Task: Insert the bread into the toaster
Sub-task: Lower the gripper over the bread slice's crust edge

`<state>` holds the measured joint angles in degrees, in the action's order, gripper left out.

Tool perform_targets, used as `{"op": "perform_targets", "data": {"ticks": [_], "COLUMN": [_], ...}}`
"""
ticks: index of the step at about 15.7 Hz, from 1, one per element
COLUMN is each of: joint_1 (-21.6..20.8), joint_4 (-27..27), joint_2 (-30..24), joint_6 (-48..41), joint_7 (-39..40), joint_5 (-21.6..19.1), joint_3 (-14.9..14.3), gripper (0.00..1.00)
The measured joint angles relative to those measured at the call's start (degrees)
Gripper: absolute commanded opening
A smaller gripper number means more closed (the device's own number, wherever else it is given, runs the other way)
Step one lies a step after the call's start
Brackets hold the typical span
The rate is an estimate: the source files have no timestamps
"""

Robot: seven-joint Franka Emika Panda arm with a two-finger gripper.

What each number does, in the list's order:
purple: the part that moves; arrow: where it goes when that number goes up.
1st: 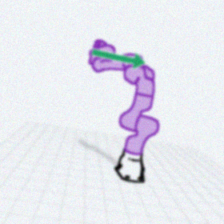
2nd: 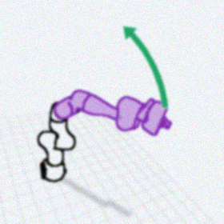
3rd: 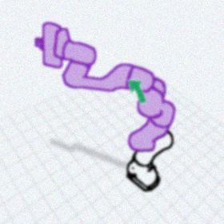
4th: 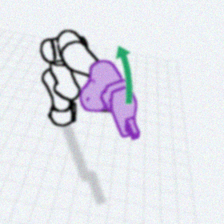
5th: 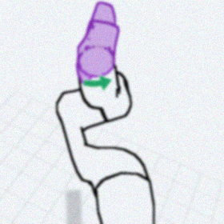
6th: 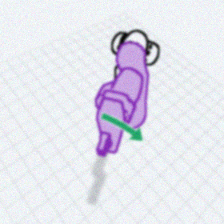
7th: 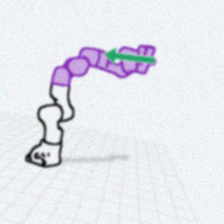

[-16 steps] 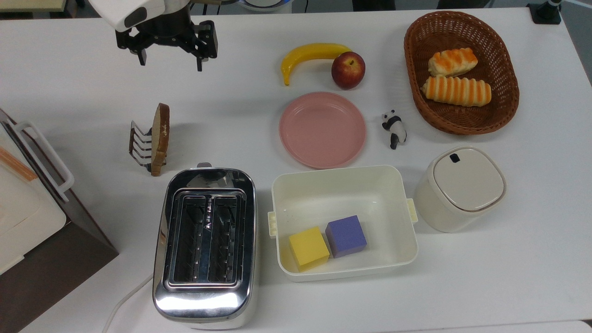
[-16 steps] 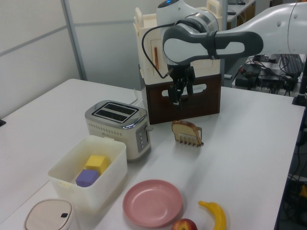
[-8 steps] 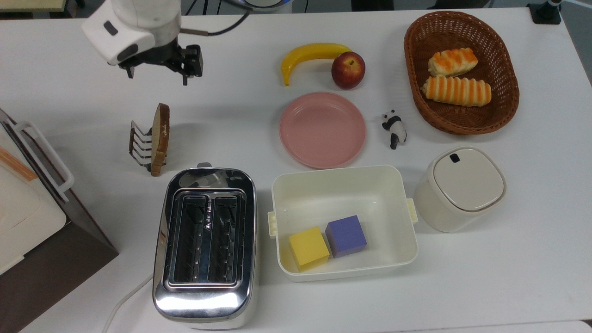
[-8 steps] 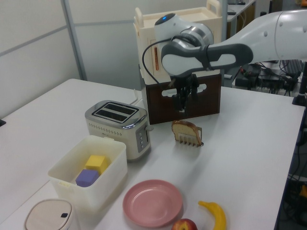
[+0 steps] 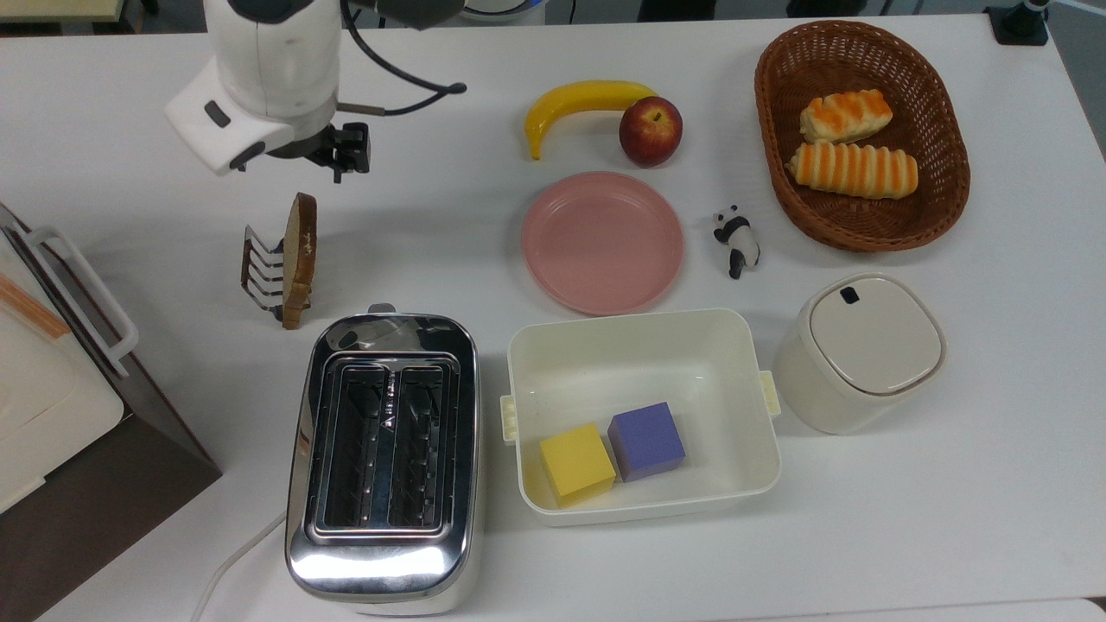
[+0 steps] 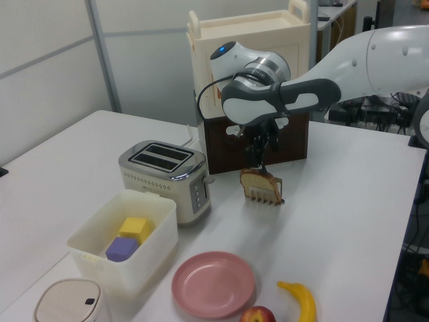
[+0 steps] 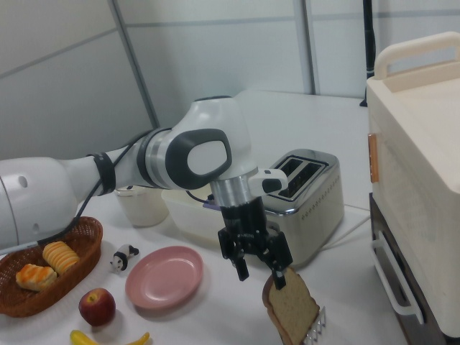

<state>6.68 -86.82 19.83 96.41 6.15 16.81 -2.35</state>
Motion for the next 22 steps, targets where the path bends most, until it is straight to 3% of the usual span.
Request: {"op": "perform_targets", "data": {"ticks": [7, 14, 19, 22], "joint_1": [0.0, 0.0, 0.0, -0.1], "joint_4": [0.0, 0.0, 0.0, 0.0], "joint_2": [1.6, 2.0, 2.1, 2.3], "joint_6": [2.6, 3.4, 3.4, 3.4], "joint_7": [-0.1, -0.1, -0.1, -0.1], "joint_5": [0.0, 0.0, 0.0, 0.0], "joint_3": [0.0, 0.0, 0.0, 0.0], "gripper": [0.8, 0.49, 0.17, 0.09]}}
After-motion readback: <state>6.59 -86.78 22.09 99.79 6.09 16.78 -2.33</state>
